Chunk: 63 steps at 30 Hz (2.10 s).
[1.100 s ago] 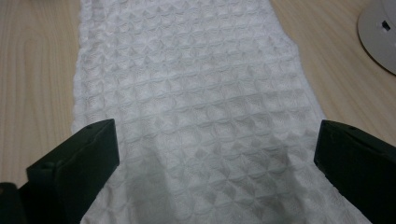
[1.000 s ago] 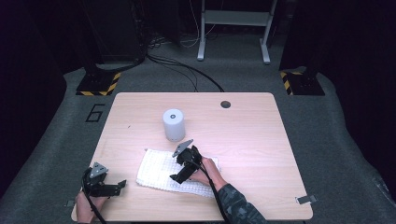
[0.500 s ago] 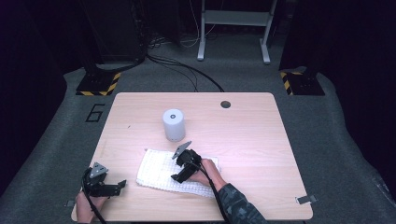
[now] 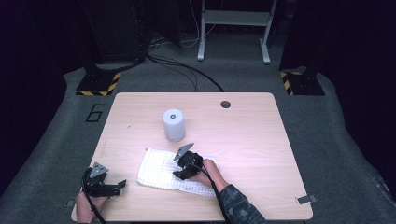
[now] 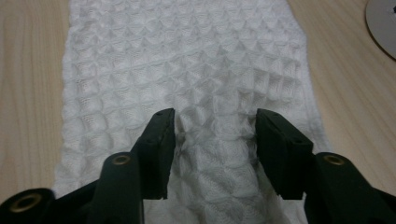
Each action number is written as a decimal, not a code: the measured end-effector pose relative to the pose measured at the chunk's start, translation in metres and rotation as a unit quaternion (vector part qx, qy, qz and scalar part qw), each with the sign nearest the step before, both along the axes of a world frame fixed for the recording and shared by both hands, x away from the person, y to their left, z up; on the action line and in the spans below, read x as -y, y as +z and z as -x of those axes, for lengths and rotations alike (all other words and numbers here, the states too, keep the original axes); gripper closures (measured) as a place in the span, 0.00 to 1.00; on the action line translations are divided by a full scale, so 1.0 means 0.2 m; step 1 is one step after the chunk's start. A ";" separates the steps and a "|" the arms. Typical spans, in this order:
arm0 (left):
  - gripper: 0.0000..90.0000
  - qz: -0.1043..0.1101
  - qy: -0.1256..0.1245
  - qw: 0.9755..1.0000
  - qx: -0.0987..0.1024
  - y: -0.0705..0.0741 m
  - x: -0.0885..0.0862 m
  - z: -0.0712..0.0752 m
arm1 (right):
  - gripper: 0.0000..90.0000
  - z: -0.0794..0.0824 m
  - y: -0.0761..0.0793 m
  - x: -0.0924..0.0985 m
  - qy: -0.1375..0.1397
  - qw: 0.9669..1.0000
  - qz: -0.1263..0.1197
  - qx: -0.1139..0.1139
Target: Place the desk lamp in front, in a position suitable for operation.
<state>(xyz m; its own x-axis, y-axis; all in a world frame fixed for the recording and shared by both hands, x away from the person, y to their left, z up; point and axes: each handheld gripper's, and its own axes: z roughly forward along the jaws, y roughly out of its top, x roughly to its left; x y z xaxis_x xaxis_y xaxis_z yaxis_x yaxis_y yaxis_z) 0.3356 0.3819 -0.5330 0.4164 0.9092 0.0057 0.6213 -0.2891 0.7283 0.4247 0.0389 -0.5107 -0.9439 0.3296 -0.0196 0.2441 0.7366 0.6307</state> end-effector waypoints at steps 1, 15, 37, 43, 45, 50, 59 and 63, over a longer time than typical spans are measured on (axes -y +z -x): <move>0.00 0.000 0.000 1.000 0.000 0.00 0.00 0.00 | 0.61 0.00 0.00 0.00 0.002 1.000 0.002 -0.002; 0.00 0.001 0.002 1.000 -0.001 0.00 0.00 0.00 | 0.93 0.07 -0.01 0.00 0.013 0.999 -0.007 0.031; 0.00 0.001 0.002 1.000 0.000 0.00 0.00 0.00 | 0.94 0.16 0.21 0.14 0.005 0.997 -0.069 0.043; 0.00 0.001 0.003 1.000 0.000 0.00 0.00 0.00 | 0.94 0.19 0.27 0.20 -0.002 0.996 -0.080 0.050; 0.00 0.001 0.002 1.000 0.000 0.00 0.00 0.00 | 0.94 0.20 0.29 0.22 -0.010 0.995 -0.085 0.050; 0.00 0.001 0.002 1.000 0.000 0.00 0.00 0.00 | 0.94 0.22 0.34 0.30 -0.020 0.993 -0.097 0.056; 0.00 0.001 0.003 1.000 0.000 0.00 0.00 0.00 | 0.94 0.23 0.39 0.42 -0.053 0.991 -0.106 0.069; 0.00 0.001 0.002 1.000 -0.001 0.00 0.00 0.00 | 0.94 0.23 0.41 0.49 -0.069 0.989 -0.112 0.071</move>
